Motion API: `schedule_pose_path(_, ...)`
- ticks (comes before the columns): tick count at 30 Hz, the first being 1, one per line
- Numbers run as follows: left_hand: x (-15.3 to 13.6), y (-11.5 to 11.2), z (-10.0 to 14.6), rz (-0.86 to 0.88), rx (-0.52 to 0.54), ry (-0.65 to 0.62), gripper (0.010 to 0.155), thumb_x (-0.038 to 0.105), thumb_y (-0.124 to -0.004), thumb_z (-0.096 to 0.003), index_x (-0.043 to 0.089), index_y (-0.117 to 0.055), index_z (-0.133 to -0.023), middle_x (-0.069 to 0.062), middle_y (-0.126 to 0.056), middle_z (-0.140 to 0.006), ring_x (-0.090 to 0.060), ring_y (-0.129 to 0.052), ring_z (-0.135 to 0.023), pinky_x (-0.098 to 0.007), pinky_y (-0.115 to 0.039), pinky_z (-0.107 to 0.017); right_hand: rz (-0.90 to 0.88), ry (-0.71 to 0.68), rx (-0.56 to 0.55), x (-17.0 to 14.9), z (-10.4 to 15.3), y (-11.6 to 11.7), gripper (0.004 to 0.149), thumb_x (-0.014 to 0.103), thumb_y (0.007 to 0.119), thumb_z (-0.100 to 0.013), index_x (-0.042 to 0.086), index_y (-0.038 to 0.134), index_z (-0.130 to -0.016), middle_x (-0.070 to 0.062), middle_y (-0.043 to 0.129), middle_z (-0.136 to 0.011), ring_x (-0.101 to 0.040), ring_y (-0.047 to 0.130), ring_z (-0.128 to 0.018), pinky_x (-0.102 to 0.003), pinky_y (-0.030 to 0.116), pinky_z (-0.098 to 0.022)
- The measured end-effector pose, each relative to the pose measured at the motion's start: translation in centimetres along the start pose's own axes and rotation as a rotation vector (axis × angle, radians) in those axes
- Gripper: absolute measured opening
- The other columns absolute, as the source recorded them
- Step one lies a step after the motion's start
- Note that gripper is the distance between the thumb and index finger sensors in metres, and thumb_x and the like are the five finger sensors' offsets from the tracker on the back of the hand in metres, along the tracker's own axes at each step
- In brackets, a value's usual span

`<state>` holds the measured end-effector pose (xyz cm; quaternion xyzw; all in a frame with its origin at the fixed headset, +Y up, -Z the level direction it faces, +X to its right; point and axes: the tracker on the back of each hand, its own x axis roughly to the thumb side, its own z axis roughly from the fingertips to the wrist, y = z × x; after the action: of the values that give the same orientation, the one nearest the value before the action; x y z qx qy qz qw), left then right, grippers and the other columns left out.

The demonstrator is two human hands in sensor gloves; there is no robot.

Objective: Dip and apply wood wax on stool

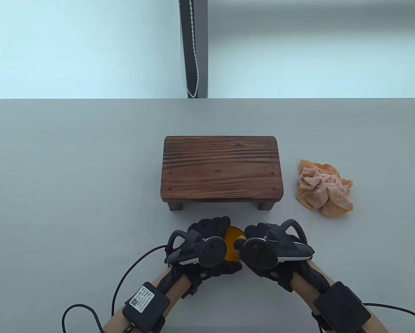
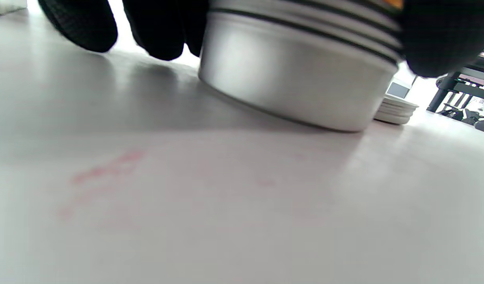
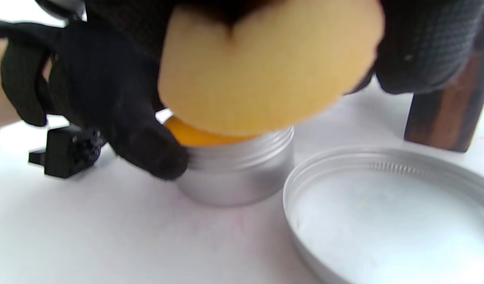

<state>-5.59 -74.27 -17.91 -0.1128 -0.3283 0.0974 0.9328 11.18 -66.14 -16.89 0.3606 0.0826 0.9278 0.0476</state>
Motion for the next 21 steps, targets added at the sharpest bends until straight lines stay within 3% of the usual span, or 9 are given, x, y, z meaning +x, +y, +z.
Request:
schedule_pose_path(5, 0.2, 0.4, 0.4, -0.011, 0.006, -0.017, 0.102, 0.069, -0.076, -0.0557, -0.004, -0.035, -0.114, -0.035, -0.045, -0.121, -0.064, -0.052, -0.106, -0.086, -0.055, -0.068, -0.008, 0.030, -0.118, -1.1, 1.1, -3.2, 0.043, 0.028, 0.085, -0.054, 0.011, 0.087, -0.094, -0.030, 0.092, -0.081, -0.047, 0.097, -0.063, -0.069, 0.084, -0.046)
schedule_pose_path(9, 0.4, 2.5, 1.5, -0.015, 0.088, -0.030, 0.120, 0.073, -0.079, -0.0479, -0.013, -0.032, -0.117, -0.040, -0.048, -0.119, -0.064, -0.055, -0.105, -0.086, -0.055, -0.068, 0.007, 0.034, -0.171, -1.5, 0.7, -5.5, 0.044, 0.029, 0.086, -0.054, 0.013, 0.086, -0.095, -0.031, 0.090, -0.086, -0.049, 0.096, -0.067, -0.071, 0.083, -0.048)
schedule_pose_path(11, 0.2, 3.9, 2.2, -0.005, 0.141, -0.024, 0.120, 0.074, -0.078, -0.0475, -0.013, -0.036, -0.118, -0.041, -0.055, -0.117, -0.063, -0.063, -0.102, -0.084, -0.059, -0.067, 0.026, 0.036, -0.203, -1.5, 0.2, -6.7, 0.044, 0.028, 0.085, -0.054, 0.013, 0.085, -0.096, -0.031, 0.089, -0.087, -0.049, 0.095, -0.068, -0.071, 0.082, -0.049)
schedule_pose_path(14, -1.0, 7.1, 3.5, 0.030, 0.208, 0.035, 0.107, 0.070, -0.075, -0.0514, -0.010, -0.047, -0.117, -0.036, -0.070, -0.109, -0.054, -0.078, -0.092, -0.076, -0.069, -0.065, 0.063, 0.038, -0.252, -1.3, -1.5, -9.2, 0.045, 0.025, 0.084, -0.055, 0.013, 0.083, -0.098, -0.032, 0.087, -0.089, -0.050, 0.093, -0.070, -0.071, 0.081, -0.051)
schedule_pose_path(16, -2.2, 9.1, 4.6, 0.093, 0.298, 0.101, 0.090, 0.063, -0.074, -0.0551, -0.004, -0.058, -0.113, -0.030, -0.080, -0.100, -0.047, -0.087, -0.083, -0.071, -0.075, -0.061, 0.099, 0.036, -0.259, -1.0, -3.0, -10.7, 0.045, 0.023, 0.085, -0.055, 0.013, 0.082, -0.098, -0.032, 0.086, -0.090, -0.050, 0.093, -0.071, -0.071, 0.081, -0.052)
schedule_pose_path(19, -4.7, 11.7, 5.9, 0.162, 0.421, 0.238, 0.066, 0.047, -0.074, -0.0592, 0.002, -0.066, -0.106, -0.024, -0.085, -0.092, -0.042, -0.091, -0.075, -0.067, -0.078, -0.057, 0.157, 0.024, -0.275, -0.5, -5.6, -12.5, 0.044, 0.022, 0.087, -0.053, 0.015, 0.084, -0.096, -0.030, 0.088, -0.090, -0.049, 0.094, -0.071, -0.071, 0.082, -0.052)
schedule_pose_path(21, -7.1, 12.7, 6.4, 0.199, 0.478, 0.352, 0.059, 0.041, -0.074, -0.0600, 0.003, -0.066, -0.105, -0.024, -0.084, -0.092, -0.042, -0.090, -0.075, -0.067, -0.078, -0.057, 0.188, 0.017, -0.269, -0.2, -7.9, -13.4, 0.042, 0.021, 0.088, -0.052, 0.017, 0.087, -0.094, -0.028, 0.090, -0.089, -0.048, 0.096, -0.070, -0.070, 0.083, -0.052)
